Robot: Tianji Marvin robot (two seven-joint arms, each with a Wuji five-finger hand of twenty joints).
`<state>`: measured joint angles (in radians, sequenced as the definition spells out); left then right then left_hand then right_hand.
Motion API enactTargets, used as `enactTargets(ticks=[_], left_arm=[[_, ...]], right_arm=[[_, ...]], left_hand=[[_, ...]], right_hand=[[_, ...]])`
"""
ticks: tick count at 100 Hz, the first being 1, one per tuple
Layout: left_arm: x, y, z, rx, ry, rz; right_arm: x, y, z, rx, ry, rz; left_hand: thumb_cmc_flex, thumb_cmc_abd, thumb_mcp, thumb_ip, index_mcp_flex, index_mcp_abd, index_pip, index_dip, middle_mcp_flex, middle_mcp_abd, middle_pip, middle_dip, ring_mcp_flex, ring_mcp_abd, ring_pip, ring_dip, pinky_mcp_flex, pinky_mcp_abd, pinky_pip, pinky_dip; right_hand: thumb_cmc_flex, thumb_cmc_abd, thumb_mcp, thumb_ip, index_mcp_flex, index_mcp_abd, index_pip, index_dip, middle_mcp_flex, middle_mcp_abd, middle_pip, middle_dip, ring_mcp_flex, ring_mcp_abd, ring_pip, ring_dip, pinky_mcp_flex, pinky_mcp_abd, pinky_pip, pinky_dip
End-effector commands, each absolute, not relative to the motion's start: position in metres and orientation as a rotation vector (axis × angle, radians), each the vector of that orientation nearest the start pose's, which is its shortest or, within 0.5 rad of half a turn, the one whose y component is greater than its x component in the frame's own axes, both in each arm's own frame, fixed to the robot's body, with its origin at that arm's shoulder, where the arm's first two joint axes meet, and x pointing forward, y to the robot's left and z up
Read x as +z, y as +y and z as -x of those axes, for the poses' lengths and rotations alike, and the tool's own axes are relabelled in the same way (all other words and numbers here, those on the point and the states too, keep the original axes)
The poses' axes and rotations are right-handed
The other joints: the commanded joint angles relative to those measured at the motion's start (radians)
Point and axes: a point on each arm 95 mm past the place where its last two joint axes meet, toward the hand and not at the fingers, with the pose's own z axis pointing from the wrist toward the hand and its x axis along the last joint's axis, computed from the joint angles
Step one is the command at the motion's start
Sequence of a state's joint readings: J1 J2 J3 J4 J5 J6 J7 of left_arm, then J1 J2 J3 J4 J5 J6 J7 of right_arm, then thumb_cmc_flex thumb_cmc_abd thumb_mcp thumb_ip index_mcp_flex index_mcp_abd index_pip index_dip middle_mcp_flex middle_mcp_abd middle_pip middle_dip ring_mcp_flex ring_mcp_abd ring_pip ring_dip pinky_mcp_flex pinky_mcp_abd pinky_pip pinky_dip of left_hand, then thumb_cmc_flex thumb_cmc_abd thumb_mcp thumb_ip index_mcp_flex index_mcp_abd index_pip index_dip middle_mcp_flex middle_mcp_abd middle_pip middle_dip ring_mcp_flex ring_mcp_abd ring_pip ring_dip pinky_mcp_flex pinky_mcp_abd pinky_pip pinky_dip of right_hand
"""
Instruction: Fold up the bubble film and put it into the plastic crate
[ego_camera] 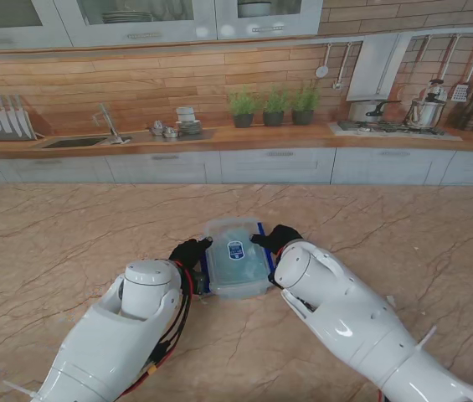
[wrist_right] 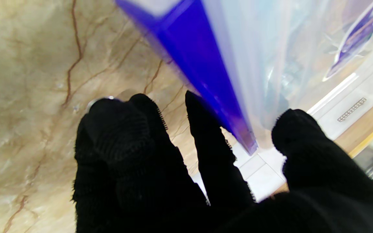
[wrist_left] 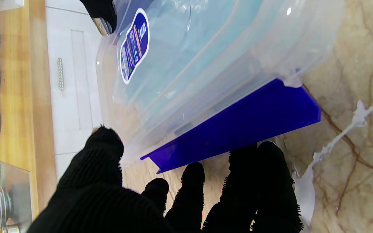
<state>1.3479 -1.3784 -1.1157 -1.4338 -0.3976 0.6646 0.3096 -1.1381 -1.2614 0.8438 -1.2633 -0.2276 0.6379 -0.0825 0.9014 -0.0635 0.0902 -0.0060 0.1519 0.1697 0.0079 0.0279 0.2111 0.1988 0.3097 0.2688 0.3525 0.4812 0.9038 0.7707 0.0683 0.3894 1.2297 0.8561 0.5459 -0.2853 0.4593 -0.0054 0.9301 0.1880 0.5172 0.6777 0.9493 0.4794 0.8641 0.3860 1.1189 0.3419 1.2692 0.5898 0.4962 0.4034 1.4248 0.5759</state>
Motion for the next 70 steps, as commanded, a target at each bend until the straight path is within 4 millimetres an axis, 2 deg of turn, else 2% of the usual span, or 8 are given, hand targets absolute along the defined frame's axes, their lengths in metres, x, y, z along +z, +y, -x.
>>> enactTargets(ticks=[1,13,20,33,44,56,64,70], left_arm=[[-0.3638,-0.0801,-0.4355,-1.312,0.282,2.836],[-0.3633,-0.0787,-0.4357,-1.313,0.259,2.823],[-0.3634,-0.0783,-0.4358,-1.307,0.26,2.819],[-0.3633,-0.077,-0.4353,-1.291,0.253,2.84],[-0.3642,-0.0768,-0.4355,-1.28,0.207,2.869],[-0.3654,-0.0764,-0.4359,-1.269,0.163,2.907],[-0.3657,-0.0765,-0.4361,-1.261,0.167,2.912],[-0.366,-0.0763,-0.4362,-1.253,0.202,2.918]], right_arm=[[-0.3524,0.08,-0.4768,-1.657,-1.453,2.852],[-0.3523,0.0795,-0.4765,-1.657,-1.452,2.855],[-0.3522,0.0792,-0.4763,-1.657,-1.45,2.856],[-0.3515,0.0785,-0.4762,-1.663,-1.444,2.858],[-0.3509,0.0776,-0.4762,-1.669,-1.438,2.86],[-0.3507,0.077,-0.4764,-1.672,-1.434,2.863],[-0.3508,0.0771,-0.4765,-1.672,-1.431,2.864],[-0.3511,0.0774,-0.4767,-1.671,-1.43,2.864]], left_hand=[[0.015,-0.034,0.015,0.032,-0.02,-0.059,-0.057,-0.027,-0.017,0.154,-0.029,-0.012,0.035,-0.02,0.04,0.031,0.014,-0.007,0.036,0.027],[0.017,-0.05,0.016,0.026,-0.019,-0.109,-0.064,-0.044,-0.012,0.157,-0.001,-0.004,0.07,-0.019,0.07,0.044,0.05,0.005,0.056,0.043],[0.012,-0.055,0.014,0.024,-0.019,-0.098,-0.064,-0.046,-0.01,0.161,0.016,0.003,0.086,-0.017,0.085,0.05,0.065,0.01,0.064,0.053],[-0.007,-0.058,0.006,0.024,-0.016,0.083,-0.055,-0.039,0.013,0.183,0.069,0.027,0.143,-0.01,0.132,0.073,0.117,0.033,0.093,0.09],[-0.006,-0.075,0.015,0.025,0.006,0.161,-0.028,0.016,0.059,0.207,0.079,0.035,0.202,-0.011,0.174,0.097,0.172,0.046,0.118,0.149],[-0.002,-0.082,0.024,0.023,0.094,0.205,0.02,0.047,0.129,0.23,0.094,0.043,0.261,-0.007,0.209,0.109,0.225,0.061,0.151,0.178],[-0.003,-0.084,0.032,0.013,0.199,0.225,0.157,0.118,0.203,0.259,0.096,0.047,0.307,-0.001,0.232,0.11,0.274,0.077,0.17,0.197],[-0.003,-0.077,0.025,0.005,0.328,0.234,0.294,0.187,0.267,0.273,0.107,0.053,0.347,-0.001,0.254,0.108,0.322,0.087,0.194,0.202]], right_hand=[[0.034,0.035,0.003,0.039,0.019,-0.083,0.013,0.009,-0.009,0.003,-0.004,0.01,-0.011,0.026,0.001,0.012,-0.013,0.004,0.006,0.02],[0.035,0.035,0.001,0.04,0.019,-0.083,0.013,0.009,-0.009,0.004,-0.005,0.01,-0.013,0.027,0.001,0.013,-0.014,0.003,0.005,0.021],[0.035,0.035,-0.001,0.041,0.019,-0.083,0.013,0.01,-0.009,0.004,-0.005,0.01,-0.013,0.027,0.001,0.013,-0.014,0.003,0.005,0.021],[0.035,0.036,-0.002,0.042,0.019,-0.083,0.012,0.01,-0.009,0.003,-0.004,0.01,-0.013,0.027,0.001,0.014,-0.015,0.003,0.004,0.023],[0.037,0.036,-0.003,0.043,0.019,-0.083,0.012,0.011,-0.009,0.002,-0.004,0.01,-0.014,0.027,0.0,0.014,-0.018,0.0,0.002,0.023],[0.036,0.036,-0.005,0.043,0.019,-0.083,0.012,0.011,-0.01,0.003,-0.005,0.01,-0.014,0.028,0.0,0.014,-0.019,0.0,0.001,0.024],[0.037,0.037,-0.005,0.044,0.019,-0.083,0.012,0.011,-0.01,0.003,-0.005,0.01,-0.014,0.028,0.0,0.015,-0.022,-0.002,0.0,0.024],[0.036,0.037,-0.006,0.044,0.019,-0.083,0.012,0.011,-0.009,0.002,-0.004,0.01,-0.015,0.028,0.0,0.015,-0.022,-0.003,-0.001,0.024]])
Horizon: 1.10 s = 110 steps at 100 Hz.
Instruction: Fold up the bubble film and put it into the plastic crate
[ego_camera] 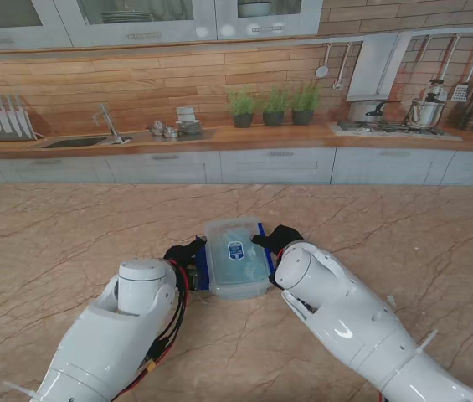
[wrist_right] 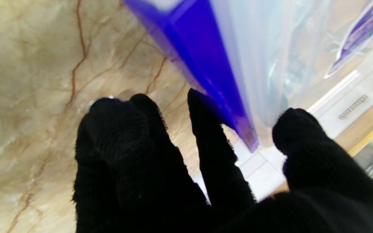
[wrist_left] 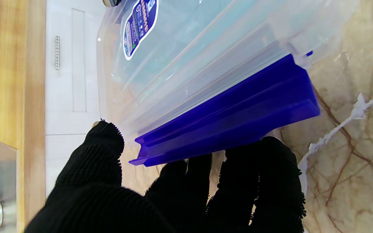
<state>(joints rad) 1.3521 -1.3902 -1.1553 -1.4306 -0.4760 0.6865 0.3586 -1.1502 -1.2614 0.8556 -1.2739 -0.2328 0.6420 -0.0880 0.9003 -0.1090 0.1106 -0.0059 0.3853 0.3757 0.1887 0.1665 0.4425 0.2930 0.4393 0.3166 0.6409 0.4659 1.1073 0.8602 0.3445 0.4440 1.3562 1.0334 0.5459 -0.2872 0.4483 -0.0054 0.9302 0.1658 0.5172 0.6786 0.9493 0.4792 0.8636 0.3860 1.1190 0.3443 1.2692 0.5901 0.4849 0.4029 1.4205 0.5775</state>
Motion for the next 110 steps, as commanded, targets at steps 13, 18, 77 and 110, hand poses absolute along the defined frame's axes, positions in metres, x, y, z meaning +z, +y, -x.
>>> enactTargets(ticks=[13,18,77,110], left_arm=[[-0.366,-0.078,-0.435,-1.263,0.295,2.903],[-0.366,-0.081,-0.434,-1.271,0.338,2.872],[-0.335,-0.119,-0.431,-1.303,1.056,2.303],[-0.33,-0.136,-0.438,-1.244,1.194,2.176]], right_arm=[[-0.352,0.078,-0.477,-1.667,-1.433,2.86],[-0.352,0.079,-0.477,-1.667,-1.433,2.856],[-0.336,0.094,-0.463,-1.668,-1.402,2.696],[-0.339,0.111,-0.465,-1.585,-1.39,2.66]], left_hand=[[-0.003,-0.021,-0.052,0.001,0.233,-0.031,0.38,0.193,0.154,0.156,0.004,0.023,0.092,0.021,0.054,-0.009,0.093,0.044,0.086,-0.009],[-0.01,-0.024,-0.066,0.0,0.238,-0.045,0.469,0.238,0.195,0.154,0.022,0.032,0.101,0.031,0.045,-0.024,0.104,0.056,0.086,-0.022],[0.025,-0.007,-0.006,-0.005,0.229,-0.061,0.774,0.422,0.374,0.166,0.169,0.11,0.179,0.073,0.015,-0.148,0.214,0.144,0.117,-0.193],[0.099,-0.08,0.185,-0.044,0.229,-0.047,0.895,0.395,0.461,0.175,0.212,0.13,0.293,0.053,0.013,-0.216,0.316,0.138,0.211,-0.214]], right_hand=[[0.04,0.039,0.005,0.045,0.029,-0.067,0.021,0.014,0.0,-0.003,-0.004,0.009,-0.015,0.031,-0.001,0.015,-0.012,-0.003,0.003,0.023],[0.041,0.041,0.006,0.045,0.039,-0.067,0.031,0.017,0.008,-0.006,-0.008,0.007,-0.013,0.034,-0.002,0.014,-0.013,-0.002,0.001,0.023],[0.076,0.096,-0.022,0.04,0.119,-0.008,0.027,-0.017,0.092,-0.011,-0.065,-0.023,-0.002,0.078,-0.041,0.01,-0.02,0.001,-0.006,0.026],[0.1,0.134,-0.02,0.036,0.135,0.022,0.022,-0.026,0.124,-0.008,-0.072,-0.028,0.024,0.088,-0.051,0.007,-0.007,0.009,-0.008,0.026]])
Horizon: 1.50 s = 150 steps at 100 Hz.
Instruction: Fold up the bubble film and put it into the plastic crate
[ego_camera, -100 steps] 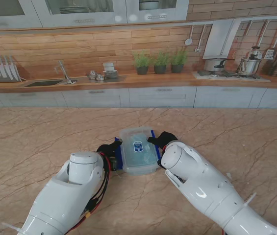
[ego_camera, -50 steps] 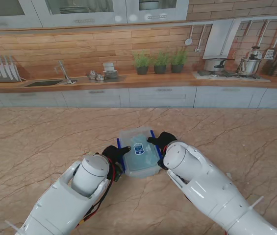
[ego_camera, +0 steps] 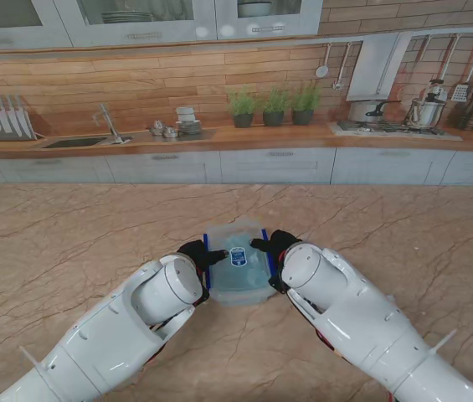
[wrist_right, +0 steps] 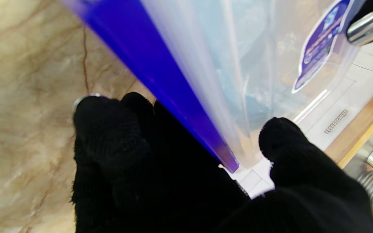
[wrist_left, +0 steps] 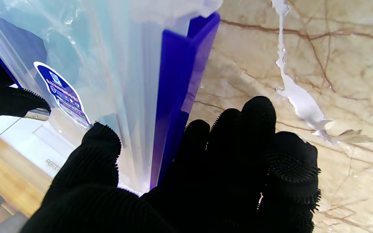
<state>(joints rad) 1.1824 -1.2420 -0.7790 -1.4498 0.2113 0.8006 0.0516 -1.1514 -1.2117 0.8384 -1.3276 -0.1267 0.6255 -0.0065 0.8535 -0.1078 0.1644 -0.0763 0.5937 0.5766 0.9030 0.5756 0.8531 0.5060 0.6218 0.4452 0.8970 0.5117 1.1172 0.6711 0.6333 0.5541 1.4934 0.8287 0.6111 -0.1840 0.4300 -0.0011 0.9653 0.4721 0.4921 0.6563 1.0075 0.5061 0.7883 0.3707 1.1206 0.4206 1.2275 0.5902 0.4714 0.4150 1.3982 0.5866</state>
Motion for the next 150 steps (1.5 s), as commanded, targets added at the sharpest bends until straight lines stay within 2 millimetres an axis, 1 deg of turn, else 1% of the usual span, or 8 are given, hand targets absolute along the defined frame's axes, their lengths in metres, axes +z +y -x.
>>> enactTargets(ticks=[1,28,70,75,85,92,108,150], left_arm=[[-0.331,-0.136,-0.438,-1.244,1.195,2.174],[-0.337,-0.142,-0.437,-1.267,1.174,2.168],[-0.337,-0.149,-0.436,-1.256,1.259,2.136],[-0.337,-0.148,-0.437,-1.264,1.25,2.135],[-0.337,-0.142,-0.438,-1.276,1.208,2.144],[-0.338,-0.135,-0.44,-1.265,1.191,2.158],[-0.342,-0.118,-0.443,-1.224,1.112,2.16],[-0.348,-0.085,-0.446,-1.189,0.982,2.225]], right_arm=[[-0.339,0.112,-0.465,-1.584,-1.388,2.66],[-0.341,0.126,-0.466,-1.543,-1.377,2.63],[-0.344,0.141,-0.469,-1.501,-1.385,2.6],[-0.344,0.139,-0.469,-1.503,-1.388,2.603],[-0.343,0.131,-0.469,-1.519,-1.386,2.631],[-0.343,0.122,-0.469,-1.525,-1.397,2.672],[-0.344,0.096,-0.468,-1.401,-1.474,2.795],[-0.353,0.069,-0.474,-1.355,-1.346,2.941]], left_hand=[[0.147,-0.083,0.131,0.026,0.02,-0.248,0.18,-0.017,0.056,-0.038,0.029,0.0,0.041,0.007,0.001,-0.031,0.028,0.028,0.075,-0.01],[0.196,-0.097,0.137,0.017,0.045,-0.248,0.145,-0.119,0.101,-0.045,-0.004,-0.037,0.056,0.001,-0.083,-0.118,-0.019,0.03,0.039,-0.016],[0.352,-0.079,0.048,0.025,-0.056,-0.213,0.037,-0.197,0.158,-0.095,-0.03,-0.061,0.064,-0.034,-0.159,-0.21,-0.054,-0.007,-0.013,-0.049],[0.288,-0.059,0.026,0.025,-0.052,-0.208,-0.018,-0.202,0.129,-0.069,-0.036,-0.059,0.037,-0.015,-0.162,-0.204,-0.079,-0.001,-0.017,-0.046],[0.016,0.031,0.067,0.071,-0.049,-0.189,-0.188,-0.175,0.056,-0.032,-0.059,-0.06,-0.042,0.027,-0.183,-0.183,-0.15,0.021,-0.063,-0.027],[0.009,0.041,-0.055,0.067,-0.086,-0.202,-0.272,-0.181,-0.006,-0.026,-0.081,-0.064,-0.096,0.037,-0.203,-0.169,-0.194,0.02,-0.101,-0.024],[-0.078,-0.012,-0.159,0.057,-0.148,-0.228,-0.351,-0.217,-0.084,-0.033,-0.114,-0.074,-0.134,0.049,-0.217,-0.164,-0.214,0.031,-0.118,-0.025],[-0.26,-0.003,-0.183,0.066,-0.197,-0.237,-0.497,-0.295,-0.187,-0.007,-0.189,-0.109,-0.191,0.078,-0.256,-0.165,-0.251,0.038,-0.145,-0.026]], right_hand=[[0.035,0.031,-0.002,0.031,0.1,-0.285,0.047,-0.003,0.066,-0.034,0.003,-0.013,0.023,0.011,-0.009,0.007,0.008,-0.003,0.015,0.017],[0.034,0.031,-0.001,0.03,0.098,-0.29,0.047,-0.007,0.066,-0.041,0.003,-0.013,0.023,0.006,-0.01,0.008,0.013,-0.006,0.017,0.018],[0.039,0.031,0.005,0.023,0.086,-0.281,0.044,-0.01,0.063,-0.038,0.002,-0.014,0.028,0.002,-0.01,0.007,0.018,-0.007,0.02,0.018],[0.029,0.023,0.001,0.022,0.075,-0.276,0.038,-0.012,0.051,-0.033,0.003,-0.012,0.02,-0.002,-0.012,0.006,0.015,-0.01,0.02,0.018],[-0.017,-0.004,-0.013,0.025,0.044,-0.268,0.016,-0.018,0.015,-0.024,0.013,-0.004,0.0,-0.01,-0.012,0.007,0.005,-0.013,0.019,0.018],[-0.053,-0.014,-0.031,0.021,0.009,-0.261,-0.001,-0.022,-0.014,-0.019,0.011,-0.003,-0.019,-0.015,-0.017,0.006,-0.004,-0.013,0.015,0.017],[-0.217,-0.012,-0.031,-0.004,-0.18,-0.226,-0.118,-0.014,-0.141,-0.002,0.003,0.007,-0.112,-0.032,-0.072,0.003,-0.055,-0.011,-0.032,0.005],[-0.369,-0.029,0.028,-0.023,-0.359,-0.252,-0.221,-0.006,-0.274,-0.021,-0.052,-0.006,-0.22,-0.014,-0.183,0.001,-0.116,-0.005,-0.091,0.019]])
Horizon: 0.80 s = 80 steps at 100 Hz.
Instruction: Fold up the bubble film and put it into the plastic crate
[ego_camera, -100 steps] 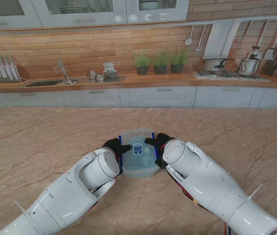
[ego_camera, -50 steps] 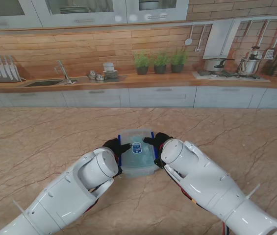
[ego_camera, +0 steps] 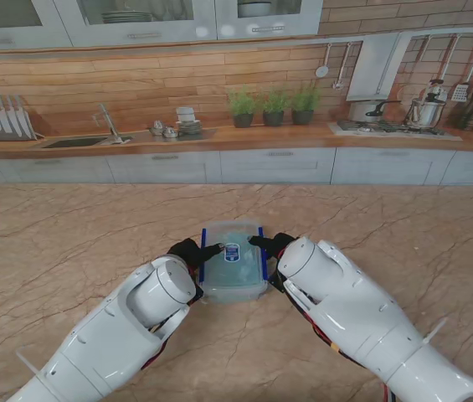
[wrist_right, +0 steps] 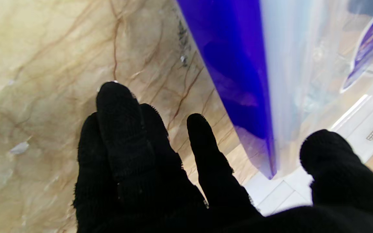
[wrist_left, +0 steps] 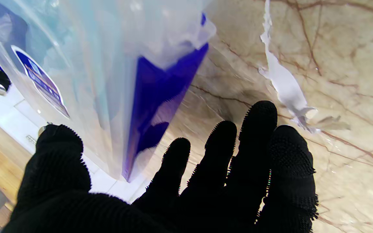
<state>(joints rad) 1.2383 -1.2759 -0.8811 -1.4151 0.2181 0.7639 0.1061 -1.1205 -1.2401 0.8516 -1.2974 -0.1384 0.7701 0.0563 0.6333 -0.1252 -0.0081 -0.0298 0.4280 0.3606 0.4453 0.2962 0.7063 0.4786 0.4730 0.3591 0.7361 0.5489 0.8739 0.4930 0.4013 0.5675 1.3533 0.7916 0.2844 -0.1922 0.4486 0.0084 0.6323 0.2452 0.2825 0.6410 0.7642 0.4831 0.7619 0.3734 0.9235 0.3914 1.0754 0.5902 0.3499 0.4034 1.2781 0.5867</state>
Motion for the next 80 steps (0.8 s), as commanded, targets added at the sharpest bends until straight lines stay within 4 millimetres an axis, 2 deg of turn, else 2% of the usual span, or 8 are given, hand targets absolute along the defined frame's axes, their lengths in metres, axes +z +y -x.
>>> enactTargets(ticks=[1,11,22,45,62,66,70,80], left_arm=[[-0.348,-0.084,-0.446,-1.19,0.976,2.228],[-0.348,-0.071,-0.447,-1.203,0.907,2.248],[-0.347,-0.051,-0.446,-1.266,0.785,2.251],[-0.33,-0.011,-0.446,-1.549,0.553,2.295],[-0.321,0.006,-0.433,-1.812,0.573,2.196],[-0.318,0.009,-0.428,-1.886,0.566,2.18],[-0.316,0.01,-0.423,-1.937,0.563,2.155],[-0.314,0.012,-0.411,-2.012,0.67,2.062]], right_arm=[[-0.353,0.068,-0.473,-1.358,-1.34,2.944],[-0.349,0.057,-0.472,-1.41,-1.287,2.981],[-0.343,0.038,-0.467,-1.528,-1.25,3.009],[-0.321,-0.004,-0.438,-1.79,-1.193,2.984],[-0.308,-0.026,-0.412,-1.996,-1.137,2.77],[-0.307,-0.028,-0.406,-2.045,-1.097,2.705],[-0.307,-0.028,-0.401,-2.09,-1.075,2.642],[-0.308,-0.025,-0.389,-2.201,-1.091,2.467]], left_hand=[[-0.041,0.015,-0.01,0.02,-0.032,-0.02,-0.041,-0.016,-0.042,0.021,-0.042,-0.024,-0.034,0.043,-0.016,0.013,-0.024,0.025,-0.008,0.01],[-0.063,0.037,-0.01,0.02,-0.058,-0.028,-0.069,-0.031,-0.105,0.012,-0.083,-0.044,-0.136,0.058,-0.092,-0.005,-0.133,0.025,-0.082,-0.015],[-0.058,0.047,-0.01,0.022,-0.101,-0.05,-0.087,-0.037,-0.201,-0.024,-0.125,-0.068,-0.3,0.055,-0.223,-0.026,-0.291,-0.003,-0.21,-0.102],[0.011,0.024,-0.008,0.027,-0.16,-0.085,-0.113,-0.024,-0.334,-0.063,-0.172,-0.073,-0.449,0.009,-0.372,-0.04,-0.395,-0.027,-0.334,-0.227],[0.046,0.042,-0.011,0.022,-0.18,-0.112,-0.024,0.11,-0.406,-0.132,-0.201,-0.035,-0.546,-0.166,-0.515,-0.058,-0.501,-0.164,-0.562,-0.358],[0.06,0.031,-0.009,0.023,-0.172,-0.12,-0.012,0.131,-0.404,-0.138,-0.208,-0.028,-0.55,-0.184,-0.537,-0.059,-0.506,-0.175,-0.617,-0.361],[0.073,0.018,-0.01,0.022,-0.156,-0.119,-0.026,0.155,-0.384,-0.134,-0.22,-0.01,-0.534,-0.181,-0.553,-0.039,-0.493,-0.17,-0.66,-0.294],[0.073,-0.001,-0.01,0.018,-0.161,-0.136,-0.082,0.124,-0.359,-0.151,-0.24,-0.015,-0.509,-0.198,-0.57,-0.044,-0.468,-0.177,-0.671,-0.276]], right_hand=[[-0.045,-0.021,0.01,-0.033,-0.029,-0.026,-0.012,0.009,-0.033,0.002,-0.027,-0.009,-0.025,0.015,-0.032,0.0,0.005,0.007,0.029,0.019],[-0.064,-0.023,0.027,-0.034,-0.072,-0.052,-0.032,0.009,-0.075,-0.005,-0.054,-0.018,-0.059,0.021,-0.071,-0.008,-0.015,0.017,0.005,0.015],[-0.072,-0.033,0.047,-0.038,-0.137,-0.095,-0.04,0.018,-0.165,-0.033,-0.1,-0.033,-0.149,0.02,-0.163,-0.026,-0.061,0.019,-0.05,0.008],[-0.032,-0.08,0.054,-0.041,-0.205,-0.128,0.031,0.028,-0.227,-0.069,-0.111,-0.037,-0.264,-0.014,-0.249,-0.022,-0.113,-0.02,-0.115,0.026],[0.033,-0.079,0.033,-0.037,-0.26,-0.167,0.102,-0.019,-0.279,-0.122,-0.143,-0.04,-0.373,-0.081,-0.384,-0.023,-0.187,-0.081,-0.28,0.066],[0.058,-0.083,0.014,-0.036,-0.263,-0.174,0.111,-0.029,-0.28,-0.13,-0.16,-0.034,-0.39,-0.091,-0.418,-0.019,-0.194,-0.089,-0.333,0.103],[0.068,-0.082,0.003,-0.034,-0.268,-0.185,0.118,-0.036,-0.281,-0.144,-0.176,-0.031,-0.401,-0.106,-0.443,-0.016,-0.192,-0.099,-0.375,0.132],[0.068,-0.11,0.016,-0.034,-0.277,-0.21,0.131,-0.037,-0.27,-0.18,-0.214,-0.035,-0.402,-0.14,-0.499,-0.029,-0.175,-0.121,-0.446,0.149]])
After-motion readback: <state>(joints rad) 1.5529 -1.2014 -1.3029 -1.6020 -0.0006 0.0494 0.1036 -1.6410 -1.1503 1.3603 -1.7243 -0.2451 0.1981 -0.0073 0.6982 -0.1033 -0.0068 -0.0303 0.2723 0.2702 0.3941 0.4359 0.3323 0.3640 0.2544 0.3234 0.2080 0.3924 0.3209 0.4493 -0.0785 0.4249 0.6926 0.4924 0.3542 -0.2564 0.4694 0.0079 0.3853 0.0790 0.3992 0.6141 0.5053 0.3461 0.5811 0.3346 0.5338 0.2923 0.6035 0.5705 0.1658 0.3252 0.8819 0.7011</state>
